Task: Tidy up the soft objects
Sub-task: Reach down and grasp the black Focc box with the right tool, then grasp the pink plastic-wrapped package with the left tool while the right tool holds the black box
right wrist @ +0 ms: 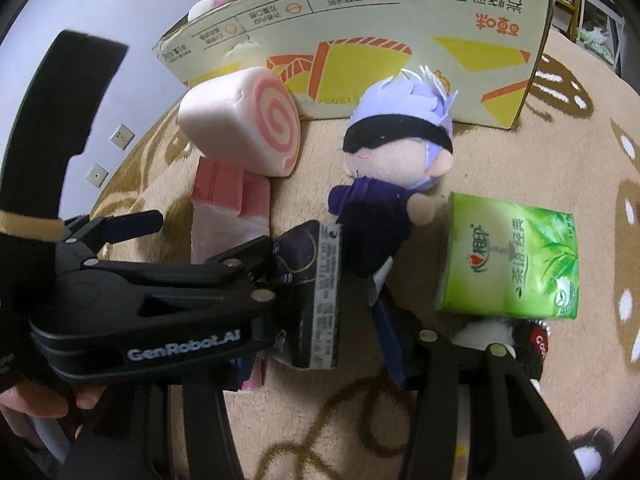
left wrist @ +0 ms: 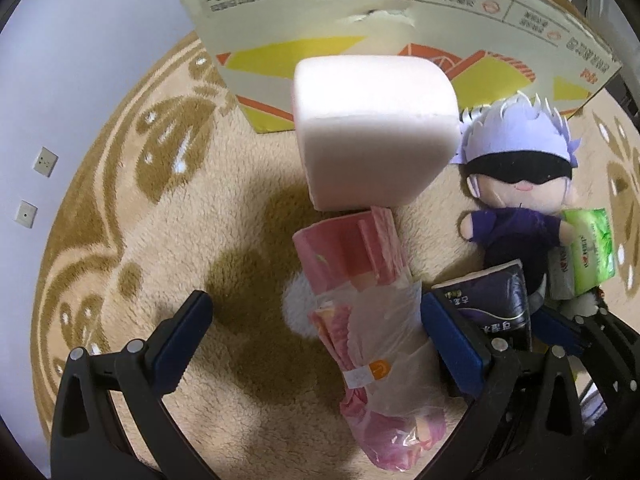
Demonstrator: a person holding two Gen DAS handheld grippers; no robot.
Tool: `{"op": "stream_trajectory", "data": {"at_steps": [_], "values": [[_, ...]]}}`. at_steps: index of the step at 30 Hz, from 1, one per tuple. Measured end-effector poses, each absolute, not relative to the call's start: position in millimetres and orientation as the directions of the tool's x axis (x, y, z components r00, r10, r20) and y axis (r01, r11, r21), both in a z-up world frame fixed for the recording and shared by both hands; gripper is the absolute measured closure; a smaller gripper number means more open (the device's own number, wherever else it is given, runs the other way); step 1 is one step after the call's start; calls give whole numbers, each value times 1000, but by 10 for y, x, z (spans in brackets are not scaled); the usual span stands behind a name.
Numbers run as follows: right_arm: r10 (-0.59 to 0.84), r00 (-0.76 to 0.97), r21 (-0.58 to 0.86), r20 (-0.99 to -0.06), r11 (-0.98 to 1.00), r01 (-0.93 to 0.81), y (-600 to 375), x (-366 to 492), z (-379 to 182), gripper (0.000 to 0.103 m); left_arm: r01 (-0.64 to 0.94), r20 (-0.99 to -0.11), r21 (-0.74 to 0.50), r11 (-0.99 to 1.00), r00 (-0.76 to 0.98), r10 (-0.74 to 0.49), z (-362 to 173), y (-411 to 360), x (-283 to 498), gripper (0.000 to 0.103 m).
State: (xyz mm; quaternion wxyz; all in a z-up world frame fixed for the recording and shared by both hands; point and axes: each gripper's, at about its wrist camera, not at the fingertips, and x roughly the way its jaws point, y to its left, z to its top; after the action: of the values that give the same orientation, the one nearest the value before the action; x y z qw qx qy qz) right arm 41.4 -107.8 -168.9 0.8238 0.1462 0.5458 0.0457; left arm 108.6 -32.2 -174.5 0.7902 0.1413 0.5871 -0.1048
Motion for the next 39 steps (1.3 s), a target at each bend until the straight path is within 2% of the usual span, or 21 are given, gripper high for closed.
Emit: {"op": "stream_trajectory", "data": {"at_steps": [13, 16, 19, 21, 32, 33, 34, 36, 37, 39], "values": [[219, 399, 265, -891, 962, 63, -931, 360, -1699, 49, 302, -962, 114, 946, 270, 30, -1813, -310, 1117, 1], [218, 402, 263, -890, 963, 61, -914, 350, -1698, 50, 306, -962, 104, 946, 271, 18, -1756, -252, 1077, 7], [215, 403, 260, -889, 964, 60, -882, 329, -1694, 50, 321, -956, 123, 939, 291, 26, -1705, -268, 1049, 18], [214, 404, 258, -889, 964, 59, -913, 335, -1661, 50, 313, -948, 157, 937, 315, 54, -1682, -231, 1056, 31], [211, 444, 261, -871, 964, 56, -935, 330, -1527, 50, 286, -943, 108, 952, 334, 6, -1587, -86, 1061, 49], [215, 457, 266, -863, 963, 48, -937, 336, -1494, 51, 284, -943, 102, 953, 334, 1, -1571, -125, 1042, 50], [219, 463, 268, -859, 963, 42, -931, 335, -1472, 59, 281, -943, 98, 955, 334, -2, -1575, -141, 1041, 51], [214, 471, 257, -856, 966, 27, -914, 330, -1456, 69, 276, -942, 84, 958, 335, -14, -1553, -137, 1044, 53], [214, 473, 254, -855, 967, 21, -910, 329, -1457, 69, 273, -941, 78, 959, 338, -20, -1541, -134, 1039, 53], [224, 478, 257, -849, 966, 5, -888, 325, -1440, 76, 269, -941, 77, 960, 339, -20, -1529, -141, 1031, 53]]}}
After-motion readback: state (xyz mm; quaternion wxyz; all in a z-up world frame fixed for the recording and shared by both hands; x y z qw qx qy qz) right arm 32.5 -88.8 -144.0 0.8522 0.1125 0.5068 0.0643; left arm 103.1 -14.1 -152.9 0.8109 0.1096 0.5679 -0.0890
